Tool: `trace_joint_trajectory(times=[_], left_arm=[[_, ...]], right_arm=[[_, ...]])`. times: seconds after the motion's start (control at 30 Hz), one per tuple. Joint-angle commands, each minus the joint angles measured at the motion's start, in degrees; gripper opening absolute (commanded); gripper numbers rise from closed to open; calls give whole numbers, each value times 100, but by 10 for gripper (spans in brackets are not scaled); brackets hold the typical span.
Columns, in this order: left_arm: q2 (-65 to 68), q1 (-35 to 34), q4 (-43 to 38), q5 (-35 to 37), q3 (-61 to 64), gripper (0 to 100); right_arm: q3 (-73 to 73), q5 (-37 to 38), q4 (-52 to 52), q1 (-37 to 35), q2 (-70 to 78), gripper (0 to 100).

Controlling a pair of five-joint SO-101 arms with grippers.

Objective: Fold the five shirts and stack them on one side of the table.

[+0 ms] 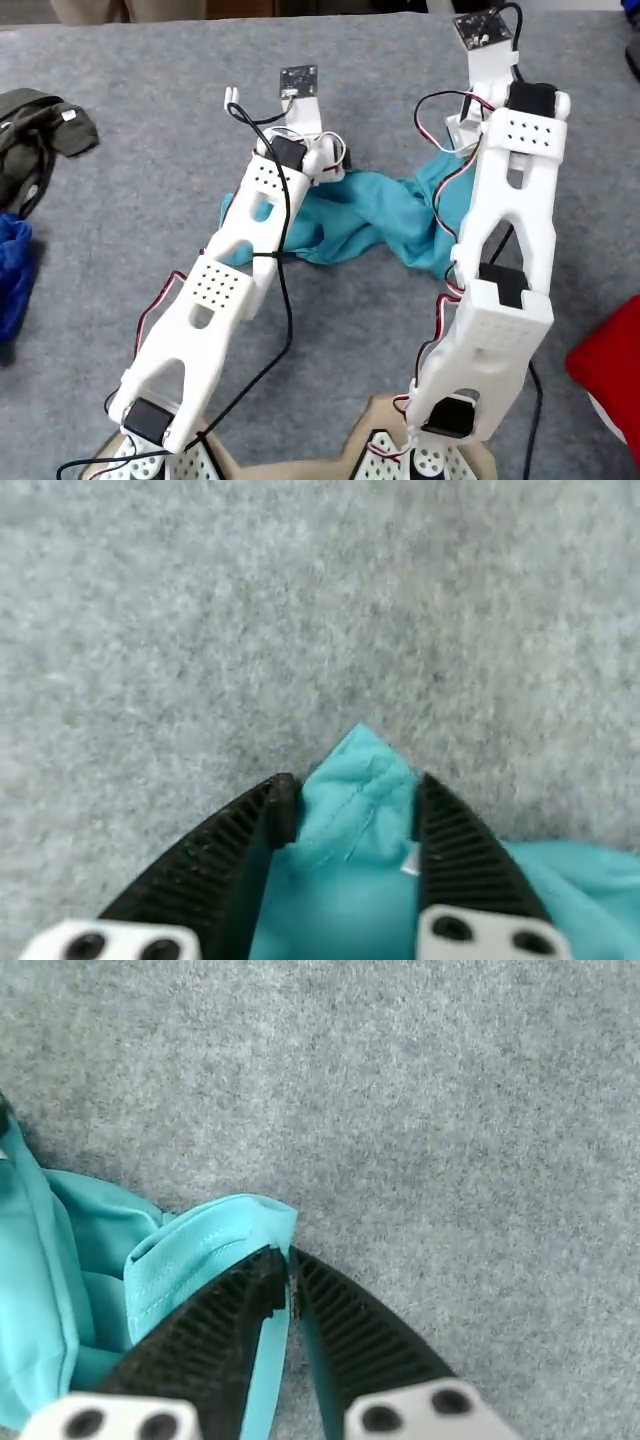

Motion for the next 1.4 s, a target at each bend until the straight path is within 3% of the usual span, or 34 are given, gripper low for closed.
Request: trace_joint_trajectory(times=[0.0,0.1,0.37,0.83,1.37], left_arm=[[-110,9,167,-360,-167,96],[-110,9,167,-422,-167,15],[-198,-105,18,-387,-299,19],[-2695,-607,35,-220,-431,19],[-6167,-1380,2233,-255,-448,19]], right_arm=[[-48,-26,-105,-66,-57,5],[-48,-26,-97,-66,-57,5],[-48,-35,-88,-57,-84,5],[-760,-316,185,-382,-840,5],[-3284,-712,1108,-699,-3143,5]])
